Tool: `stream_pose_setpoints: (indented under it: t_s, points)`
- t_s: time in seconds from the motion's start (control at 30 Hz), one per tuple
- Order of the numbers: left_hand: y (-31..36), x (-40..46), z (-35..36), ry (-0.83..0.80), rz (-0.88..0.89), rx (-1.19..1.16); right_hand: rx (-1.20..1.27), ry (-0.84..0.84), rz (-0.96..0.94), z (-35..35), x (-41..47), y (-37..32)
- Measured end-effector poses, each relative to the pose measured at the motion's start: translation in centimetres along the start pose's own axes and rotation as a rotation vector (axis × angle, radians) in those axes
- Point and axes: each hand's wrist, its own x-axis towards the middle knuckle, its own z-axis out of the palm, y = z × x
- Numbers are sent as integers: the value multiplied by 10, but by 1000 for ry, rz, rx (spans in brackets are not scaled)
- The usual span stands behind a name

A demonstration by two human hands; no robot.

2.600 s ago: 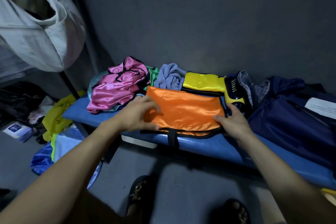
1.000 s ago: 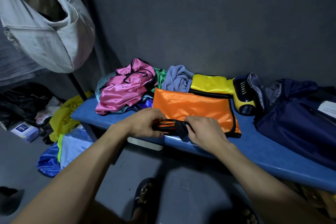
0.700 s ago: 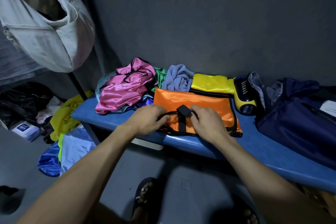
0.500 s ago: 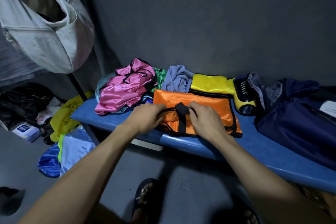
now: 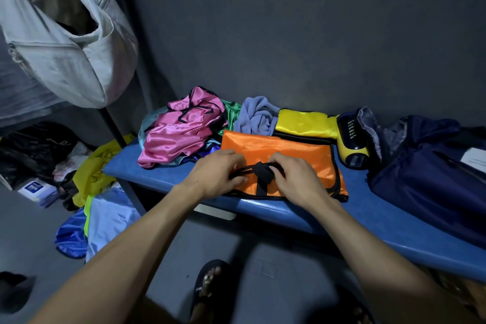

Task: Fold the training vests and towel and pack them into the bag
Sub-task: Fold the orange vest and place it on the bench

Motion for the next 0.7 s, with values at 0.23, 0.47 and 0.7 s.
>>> stream_pose_setpoints:
  t_s: [0.23, 0.47, 0.7]
  points:
    - [7, 1, -3, 130, 205, -212, 75, -17, -13, -2, -1, 6]
    - [9, 2, -1, 120, 250, -263, 148, -23, -10, -6, 3, 9]
    - [20, 6, 9, 188, 213, -169, 145, -30, -71, -7, 2, 11]
